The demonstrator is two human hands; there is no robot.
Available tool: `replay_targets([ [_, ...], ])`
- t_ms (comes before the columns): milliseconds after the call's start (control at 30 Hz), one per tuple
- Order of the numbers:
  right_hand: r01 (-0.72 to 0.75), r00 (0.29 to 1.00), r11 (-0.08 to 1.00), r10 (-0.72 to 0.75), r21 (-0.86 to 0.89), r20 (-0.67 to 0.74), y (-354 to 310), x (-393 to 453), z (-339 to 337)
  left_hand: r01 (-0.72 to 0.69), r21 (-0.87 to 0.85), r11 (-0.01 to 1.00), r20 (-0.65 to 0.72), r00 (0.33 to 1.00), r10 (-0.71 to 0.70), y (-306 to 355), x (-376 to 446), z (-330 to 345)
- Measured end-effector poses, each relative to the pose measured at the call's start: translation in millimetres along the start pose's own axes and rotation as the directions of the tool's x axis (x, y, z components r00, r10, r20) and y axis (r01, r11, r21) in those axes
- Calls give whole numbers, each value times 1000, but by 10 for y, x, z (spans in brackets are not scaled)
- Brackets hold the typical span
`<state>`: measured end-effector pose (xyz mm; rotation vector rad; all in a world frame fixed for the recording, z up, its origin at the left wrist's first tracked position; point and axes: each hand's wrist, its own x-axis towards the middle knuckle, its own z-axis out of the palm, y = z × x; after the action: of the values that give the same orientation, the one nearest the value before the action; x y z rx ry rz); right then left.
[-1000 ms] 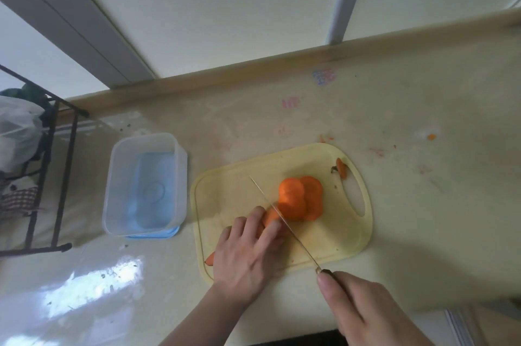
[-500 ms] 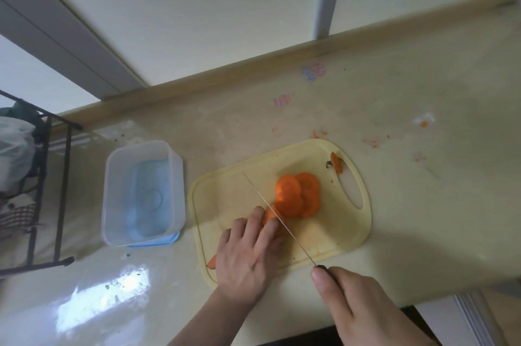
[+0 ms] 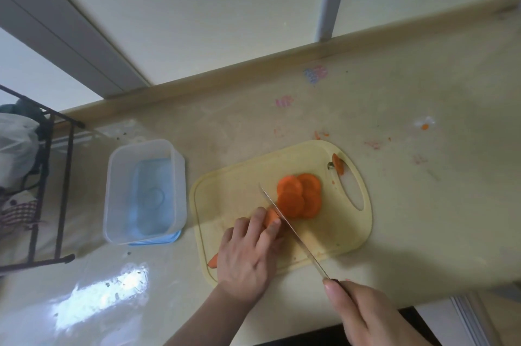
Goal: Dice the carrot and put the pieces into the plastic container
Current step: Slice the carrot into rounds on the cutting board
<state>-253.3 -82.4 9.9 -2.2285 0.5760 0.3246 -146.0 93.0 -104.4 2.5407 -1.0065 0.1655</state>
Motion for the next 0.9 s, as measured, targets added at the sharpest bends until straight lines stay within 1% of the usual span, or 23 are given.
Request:
replay_targets([
  [33,27,1000,999,-27,-19,-12,48,5,17,1,4,1000,-2,1000,-1,-3,1,7],
  [67,4,999,1000,-4,14,31,79,50,39,8,2,1000,-4,1000,-8,1,2,6],
  [100,-42,990,997,32,68,134,58,120,63,14,-1,1000,-5,1000,-14,6,2,8],
  [133,-47,981,994,27,102,195,61,213,121,17,-5,1000,-8,1000,-17,12,2,6],
  [200,-5,983,990,-21,143,183,7,434,216,11,-3,1000,-18,1000,-11,27,9,-11],
  [300,15,981,986,-47,167,186,-61,641,298,-10,6,1000,-33,999,10,47,19,-41],
  [400,35,977,985,-69,170,200,-76,634,276,22,-13,1000,-50,999,-23,59,29,-57],
  [467,6,974,976,-55,217,220,-17,549,190,42,-21,999,-59,997,-44,58,28,-57],
  [533,-53,965,962,-19,268,261,73,442,52,37,-12,999,-55,998,-38,57,15,-60],
  [600,-92,950,964,10,248,313,149,347,-109,23,-2,1000,-50,998,-23,59,11,-79],
  [700,-69,942,986,13,153,336,246,277,-235,31,-11,999,-54,998,-31,69,10,-91],
  [767,-87,930,984,24,154,366,261,295,-281,38,-23,999,-55,998,-40,70,10,-96],
  [867,-132,890,980,52,147,452,315,409,-397,40,-18,999,-33,999,-40,46,-14,-66],
  [900,-170,872,973,74,156,484,322,451,-442,48,-18,999,-14,999,-48,40,-26,-60],
])
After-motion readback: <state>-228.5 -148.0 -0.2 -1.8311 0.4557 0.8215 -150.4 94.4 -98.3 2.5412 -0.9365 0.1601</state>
